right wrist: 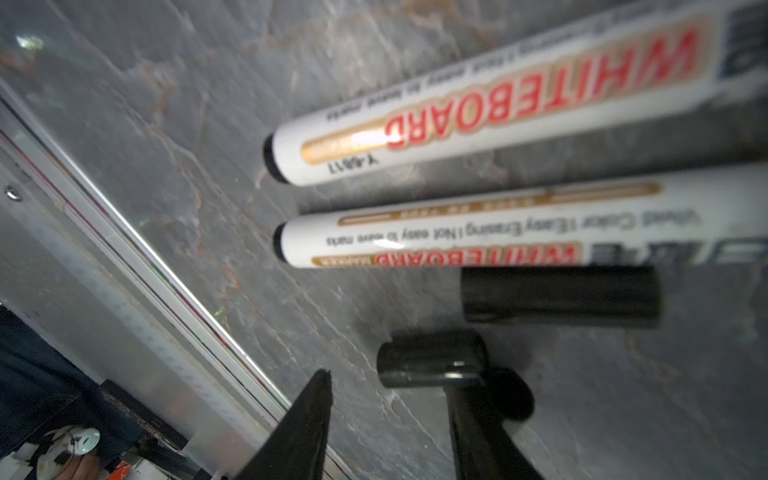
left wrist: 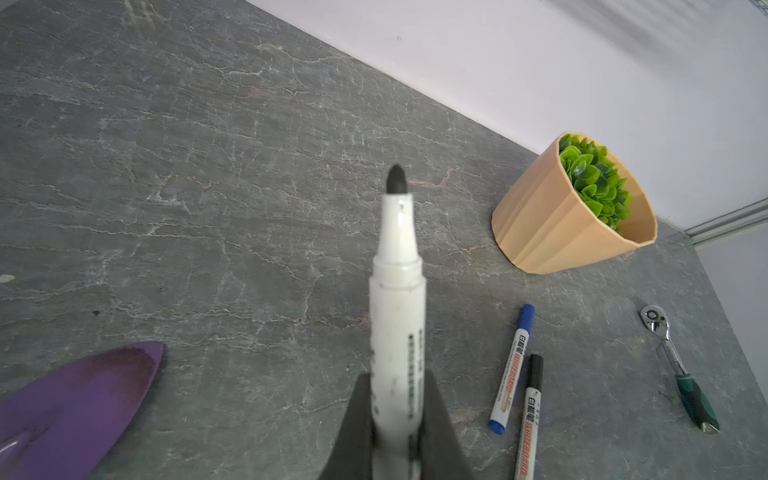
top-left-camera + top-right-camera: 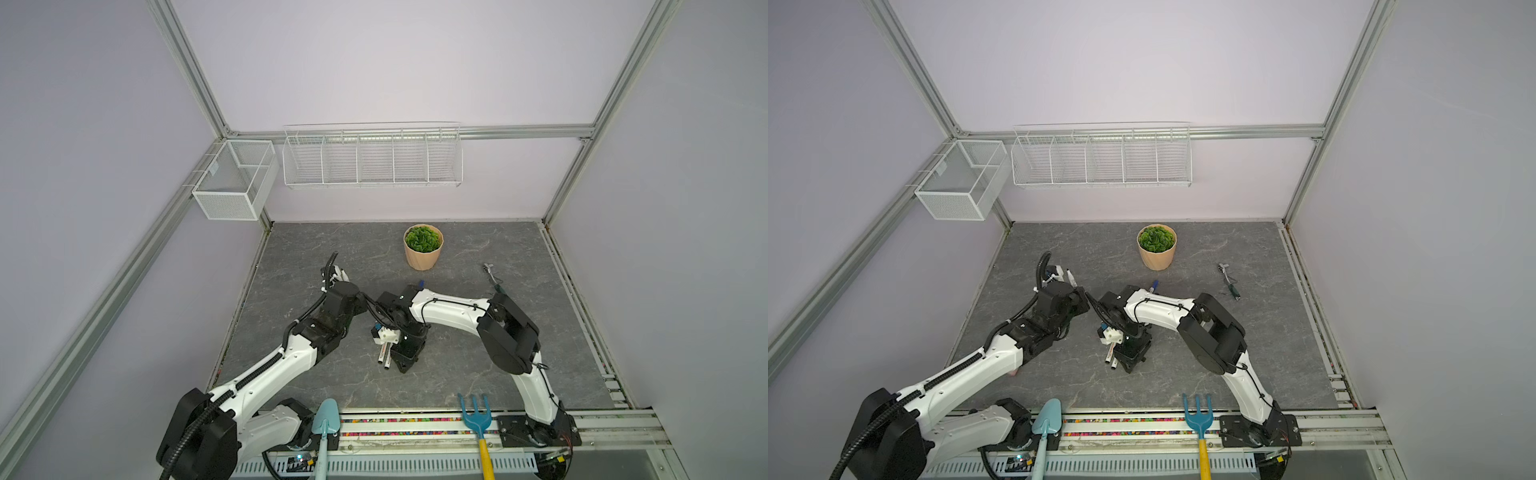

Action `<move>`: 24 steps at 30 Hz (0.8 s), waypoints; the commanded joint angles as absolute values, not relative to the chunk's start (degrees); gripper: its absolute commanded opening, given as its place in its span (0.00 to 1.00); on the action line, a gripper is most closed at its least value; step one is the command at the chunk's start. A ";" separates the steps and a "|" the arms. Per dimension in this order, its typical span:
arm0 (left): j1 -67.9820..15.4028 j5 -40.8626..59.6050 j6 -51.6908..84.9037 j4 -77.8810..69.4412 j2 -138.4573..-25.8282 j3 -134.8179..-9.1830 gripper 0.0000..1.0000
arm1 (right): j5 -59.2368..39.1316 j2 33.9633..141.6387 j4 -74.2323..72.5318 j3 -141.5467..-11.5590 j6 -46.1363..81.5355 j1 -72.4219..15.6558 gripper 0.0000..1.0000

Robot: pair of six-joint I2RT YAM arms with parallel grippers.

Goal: Insert the pens into the pen caps
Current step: 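Close the right gripper on a black cap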

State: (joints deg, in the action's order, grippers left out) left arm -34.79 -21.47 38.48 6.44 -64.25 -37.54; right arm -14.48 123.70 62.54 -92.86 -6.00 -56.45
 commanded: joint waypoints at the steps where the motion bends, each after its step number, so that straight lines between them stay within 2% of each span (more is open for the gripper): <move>1: -34.72 -23.09 38.12 7.47 -63.01 -36.75 0.00 | -9.81 126.33 61.79 -94.85 -4.89 -56.73 0.49; 18: -34.73 -23.04 38.14 7.25 -62.32 -35.68 0.00 | -0.29 129.66 61.72 -98.65 -3.30 -58.97 0.40; 24: -34.72 -22.65 38.24 7.12 -62.27 -35.56 0.00 | 0.51 128.65 60.35 -98.37 -2.94 -58.73 0.40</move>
